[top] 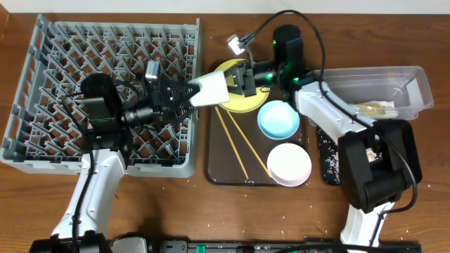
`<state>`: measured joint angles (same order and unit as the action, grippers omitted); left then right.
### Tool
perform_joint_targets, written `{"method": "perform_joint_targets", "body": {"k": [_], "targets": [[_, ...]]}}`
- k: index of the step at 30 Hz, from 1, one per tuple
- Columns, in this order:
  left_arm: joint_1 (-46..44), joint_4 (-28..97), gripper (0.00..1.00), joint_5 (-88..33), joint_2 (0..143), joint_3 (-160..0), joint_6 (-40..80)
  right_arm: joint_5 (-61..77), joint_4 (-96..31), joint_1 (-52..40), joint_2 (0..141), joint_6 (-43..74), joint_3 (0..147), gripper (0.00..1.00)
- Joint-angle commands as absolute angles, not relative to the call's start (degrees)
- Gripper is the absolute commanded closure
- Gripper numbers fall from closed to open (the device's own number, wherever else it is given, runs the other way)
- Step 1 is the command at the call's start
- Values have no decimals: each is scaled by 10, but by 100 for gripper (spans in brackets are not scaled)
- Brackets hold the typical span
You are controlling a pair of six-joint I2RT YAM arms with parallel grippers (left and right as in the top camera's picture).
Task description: Sort waste into correct bins and load items into the dishwasher
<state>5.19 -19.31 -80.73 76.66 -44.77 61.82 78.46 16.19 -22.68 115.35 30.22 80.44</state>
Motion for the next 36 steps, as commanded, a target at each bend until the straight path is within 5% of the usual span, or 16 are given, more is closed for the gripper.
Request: {"method": "perform_joint_targets", "body": {"k": [1,19,23,24,28,32,36], "targets": [[52,-196,5,-860,768,-452,546,816,194,-237,1154,341,807,99],[52,-196,7,-860,767,-452,547,807,203,-269,1154,368,807,99],[52,-196,21,-861,767,-452,547,794,195,-269,1154,368,807,99],[52,-196,30,-861,767,-452,547,793,195,-269,1154,368,807,99],[52,-196,54,-861,767,-452,547,793,195,-269,1154,368,807,88],[52,-197,59,-859,767,-452,547,793,195,-267,1154,367,807,64],[62,-220,61,-860,767,-452,547,791,194,-246,1154,366,807,53]]}}
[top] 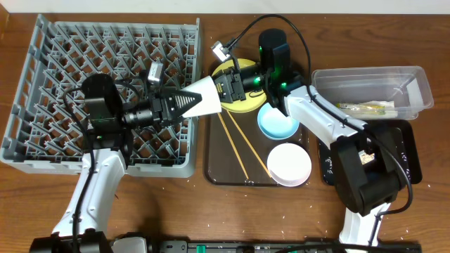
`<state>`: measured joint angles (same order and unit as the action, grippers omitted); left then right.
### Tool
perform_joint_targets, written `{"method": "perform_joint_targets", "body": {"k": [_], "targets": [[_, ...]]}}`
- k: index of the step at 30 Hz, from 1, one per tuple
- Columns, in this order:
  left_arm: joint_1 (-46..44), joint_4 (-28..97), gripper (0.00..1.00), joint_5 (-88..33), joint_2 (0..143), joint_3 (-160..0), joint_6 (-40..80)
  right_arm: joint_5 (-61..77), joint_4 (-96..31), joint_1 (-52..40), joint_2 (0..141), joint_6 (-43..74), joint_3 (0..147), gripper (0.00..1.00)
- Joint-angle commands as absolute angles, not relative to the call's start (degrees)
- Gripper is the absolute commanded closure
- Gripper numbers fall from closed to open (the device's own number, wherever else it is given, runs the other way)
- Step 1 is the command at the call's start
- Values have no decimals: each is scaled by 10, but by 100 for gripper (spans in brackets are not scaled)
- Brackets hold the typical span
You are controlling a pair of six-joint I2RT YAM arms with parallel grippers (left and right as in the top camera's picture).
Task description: Sort waste into correct bins and load items into the dishwasher
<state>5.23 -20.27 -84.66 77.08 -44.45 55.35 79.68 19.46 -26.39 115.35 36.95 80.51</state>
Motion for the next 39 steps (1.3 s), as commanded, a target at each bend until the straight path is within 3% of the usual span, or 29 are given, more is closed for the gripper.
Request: {"method": "perform_joint_targets", "body": {"k": [1,6,13,17,22,31,39], "targets": [[68,-228,61,-860,767,-452,547,789,190,-237,1154,366,807,50],[116,-245,66,-819,767,-452,547,734,124,-197,1154,323,807,30],[148,-203,66,-624,767,-453,544,590,-66,-201,1145,197,807,18],[148,-184,66,-575,766,-455,531,509,-149,-206,1117,148,807,12],[148,-31,66,-493,744,-489,448,375,-233,-210,1060,110,807,1],[95,341,66,-250,694,-651,286,209,-322,-212,967,86,807,1],[-2,497,66,-108,689,-688,277,181,-356,-212,956,80,807,1]]}}
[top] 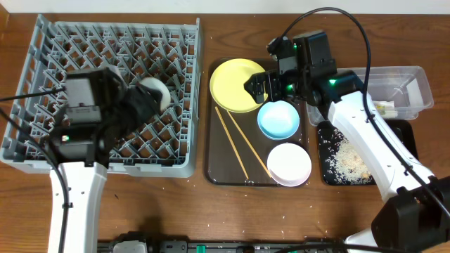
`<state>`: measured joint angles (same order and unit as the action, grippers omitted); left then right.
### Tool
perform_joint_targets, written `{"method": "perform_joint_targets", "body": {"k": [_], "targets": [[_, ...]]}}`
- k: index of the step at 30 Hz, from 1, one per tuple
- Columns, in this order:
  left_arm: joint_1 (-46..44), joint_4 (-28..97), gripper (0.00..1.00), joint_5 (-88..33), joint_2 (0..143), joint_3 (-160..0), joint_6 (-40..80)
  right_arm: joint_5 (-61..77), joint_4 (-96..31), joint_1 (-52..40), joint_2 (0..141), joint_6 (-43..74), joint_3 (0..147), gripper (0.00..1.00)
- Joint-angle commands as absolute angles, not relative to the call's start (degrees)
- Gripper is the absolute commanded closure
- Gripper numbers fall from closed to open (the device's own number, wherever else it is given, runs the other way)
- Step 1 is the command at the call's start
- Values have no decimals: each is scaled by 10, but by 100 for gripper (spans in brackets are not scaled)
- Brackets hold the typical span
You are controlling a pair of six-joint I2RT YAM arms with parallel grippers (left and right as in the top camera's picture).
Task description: Sort waste into correct bins and load items into the dishwasher
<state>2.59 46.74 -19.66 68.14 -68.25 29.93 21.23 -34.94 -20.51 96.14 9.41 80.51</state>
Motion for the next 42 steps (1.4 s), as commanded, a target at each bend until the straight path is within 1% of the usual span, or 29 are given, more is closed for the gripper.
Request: {"method": "perform_joint_targets", "body": {"k": [1,6,8,10,23,27,31,34,36,42], "targets": [[-12,512,66,-101,691,-688,277,177,-359,-212,956,80,807,1],[-58,582,66,-89,717,-688,282,169,-367,-212,956,80,807,1],[-72,604,66,-63,740,-687,283,169,-369,-212,956,80,807,1],[-78,606,66,-47,760,-686,283,169,-370,-212,956,80,807,1],[-97,625,65,-49,903,-686,283,165,-375,-212,956,80,807,1],[-97,625,40,-49,927,-686,283,165,-376,-212,956,80,807,1],[-97,625,23,-49,933,-686,283,165,-376,-212,956,80,807,1],[-97,625,16,-49,931,-686,283,165,-376,-212,956,80,807,1],[-97,630,13,-49,928,-695,283,165,-376,-212,956,80,807,1],[-97,651,12,-49,905,-736,283,165,-376,-212,956,80,807,1]]}}
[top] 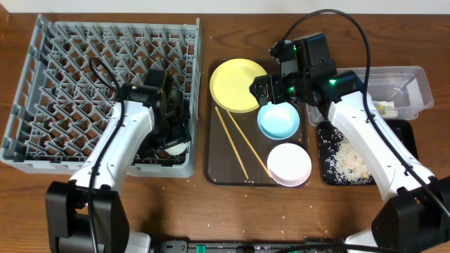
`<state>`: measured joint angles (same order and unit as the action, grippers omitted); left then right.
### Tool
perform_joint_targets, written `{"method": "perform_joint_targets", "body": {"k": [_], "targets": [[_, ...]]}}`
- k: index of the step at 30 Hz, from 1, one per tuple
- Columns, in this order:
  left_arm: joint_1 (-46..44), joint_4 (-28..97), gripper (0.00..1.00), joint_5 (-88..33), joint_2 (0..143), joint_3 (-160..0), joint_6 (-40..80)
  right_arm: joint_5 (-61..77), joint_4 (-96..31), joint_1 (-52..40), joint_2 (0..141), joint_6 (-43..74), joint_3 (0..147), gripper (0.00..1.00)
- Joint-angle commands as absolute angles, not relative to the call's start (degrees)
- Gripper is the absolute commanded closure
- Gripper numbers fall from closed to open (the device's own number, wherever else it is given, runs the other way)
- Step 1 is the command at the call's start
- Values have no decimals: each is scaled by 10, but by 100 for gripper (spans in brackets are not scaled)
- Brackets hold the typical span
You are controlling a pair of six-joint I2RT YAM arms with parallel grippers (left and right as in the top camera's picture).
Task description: Sort waste into correct bins and load items into the dishwasher
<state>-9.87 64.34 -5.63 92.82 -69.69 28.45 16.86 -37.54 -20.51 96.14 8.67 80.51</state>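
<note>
My left gripper [173, 139] reaches down into the front right corner of the grey dishwasher rack [42, 105]. It looks shut on a white cup [176, 148], which sits low among the tines there, partly hidden by the fingers. Over the brown tray [211, 169], my right gripper [261, 89] hovers open and holds nothing, between the yellow plate [235, 84] and the blue bowl [279, 121]. A white bowl [288, 164] and two chopsticks [235, 144] also lie on the tray.
A clear plastic bin [394, 84] with a wrapper in it stands at the back right. In front of it lies a black tray [344, 158] with scattered rice. The right arm crosses above both.
My left arm has swung toward the rack's front right corner and lowered the white cup into the tines there. The right gripper has barely moved.
At first both grippers met on the white cup over the tray's left edge. Then the left gripper had it, with the right still close by. Later the left held the cup above the rack and the right was back over the tray. Now the cup is down in the rack.
</note>
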Motion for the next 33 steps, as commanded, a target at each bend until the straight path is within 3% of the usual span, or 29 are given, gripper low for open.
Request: {"method": "perform_joint_targets", "body": {"k": [1,9,15,20,26,33], "targets": [[-97,655,12,-50,899,-744,283,165,-377,-212,956,80,807,1],[-111,624,13,-101,832,-758,281,165,-367,-207,948,81,807,1],[-194,563,13,-101,825,-758,281,155,-369,-171,883,93,810,1],[-270,509,12,-107,856,-757,283,85,-391,-111,809,158,810,1],[-343,446,12,-205,929,-757,283,43,-429,-37,747,178,810,1],[-419,413,12,-245,1023,-757,283,15,-438,-15,746,188,809,1]]}}
